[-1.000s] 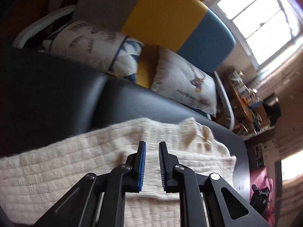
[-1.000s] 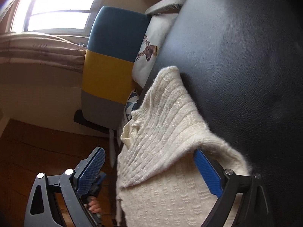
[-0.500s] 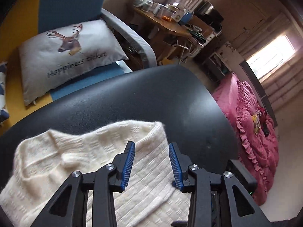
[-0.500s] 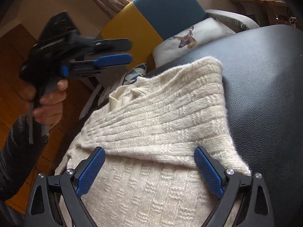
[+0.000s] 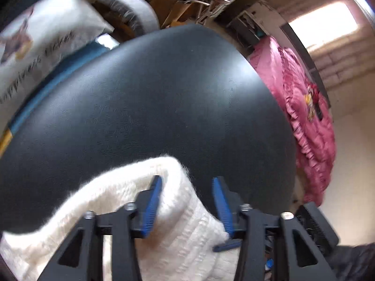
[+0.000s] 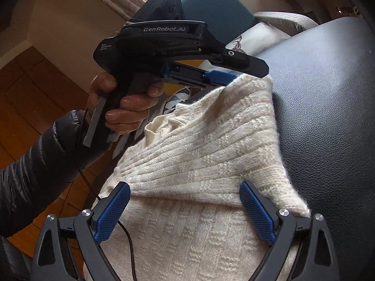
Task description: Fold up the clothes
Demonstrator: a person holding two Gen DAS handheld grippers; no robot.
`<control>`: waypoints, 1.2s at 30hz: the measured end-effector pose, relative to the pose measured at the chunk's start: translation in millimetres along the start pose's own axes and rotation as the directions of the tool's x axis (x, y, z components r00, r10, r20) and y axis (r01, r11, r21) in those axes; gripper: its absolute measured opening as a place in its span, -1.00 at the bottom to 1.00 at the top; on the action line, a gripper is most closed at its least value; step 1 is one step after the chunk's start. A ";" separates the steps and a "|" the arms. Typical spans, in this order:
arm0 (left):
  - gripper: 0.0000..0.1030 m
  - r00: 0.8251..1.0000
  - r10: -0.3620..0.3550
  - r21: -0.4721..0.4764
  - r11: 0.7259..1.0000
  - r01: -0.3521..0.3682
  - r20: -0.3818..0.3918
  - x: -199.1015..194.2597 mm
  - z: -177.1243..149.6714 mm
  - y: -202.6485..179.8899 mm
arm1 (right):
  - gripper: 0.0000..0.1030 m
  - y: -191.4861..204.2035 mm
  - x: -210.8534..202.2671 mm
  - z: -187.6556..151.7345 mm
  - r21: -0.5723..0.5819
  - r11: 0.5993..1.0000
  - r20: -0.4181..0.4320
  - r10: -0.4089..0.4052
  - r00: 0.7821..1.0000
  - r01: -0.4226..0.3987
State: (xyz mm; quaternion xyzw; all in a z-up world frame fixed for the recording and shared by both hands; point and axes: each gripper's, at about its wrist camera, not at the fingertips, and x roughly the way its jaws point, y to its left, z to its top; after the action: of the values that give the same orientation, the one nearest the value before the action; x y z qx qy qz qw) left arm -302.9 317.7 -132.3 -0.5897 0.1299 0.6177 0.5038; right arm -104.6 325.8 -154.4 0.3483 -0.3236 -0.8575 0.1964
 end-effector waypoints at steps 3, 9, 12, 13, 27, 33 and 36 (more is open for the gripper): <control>-0.98 0.983 0.013 0.082 0.996 -0.029 0.184 -20.0 -7.4 -16.8 | 0.88 2.1 1.2 -1.1 -0.013 1.000 0.001 -0.016 1.000 0.016; -0.99 0.940 0.290 0.010 0.955 -0.296 0.179 6.2 -18.3 7.1 | 0.88 7.6 6.9 -2.1 -0.047 0.997 -0.009 -0.063 0.998 0.063; -0.99 0.954 0.199 -0.084 0.979 -0.185 0.225 -11.0 -24.0 15.4 | 0.88 7.0 7.9 -2.1 -0.048 0.997 -0.008 -0.066 0.998 0.065; -0.94 0.962 0.140 -0.086 0.989 -0.123 0.235 -20.0 -25.6 16.1 | 0.88 6.1 7.9 -1.9 -0.045 0.997 -0.007 -0.063 0.998 0.063; -0.81 0.996 0.048 0.079 0.995 -0.055 0.079 -9.5 -19.2 -10.3 | 0.88 2.9 2.1 -1.4 -0.039 0.998 -0.002 -0.053 0.999 0.053; -0.87 0.971 0.117 0.157 0.976 -0.152 0.209 -12.3 -29.3 -27.0 | 0.88 3.3 2.1 -2.6 -0.044 0.997 0.002 -0.060 0.998 0.060; -0.86 0.958 0.219 0.115 0.963 -0.242 0.186 3.0 -28.4 -13.9 | 0.88 4.9 3.3 -3.6 -0.054 0.996 0.001 -0.076 0.997 0.076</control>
State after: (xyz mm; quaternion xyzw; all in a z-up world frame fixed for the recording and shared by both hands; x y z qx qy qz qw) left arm -274.6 304.0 -136.5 -0.4793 0.1961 0.7104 0.4767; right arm -103.7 319.0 -154.6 0.3554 -0.2869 -0.8726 0.1730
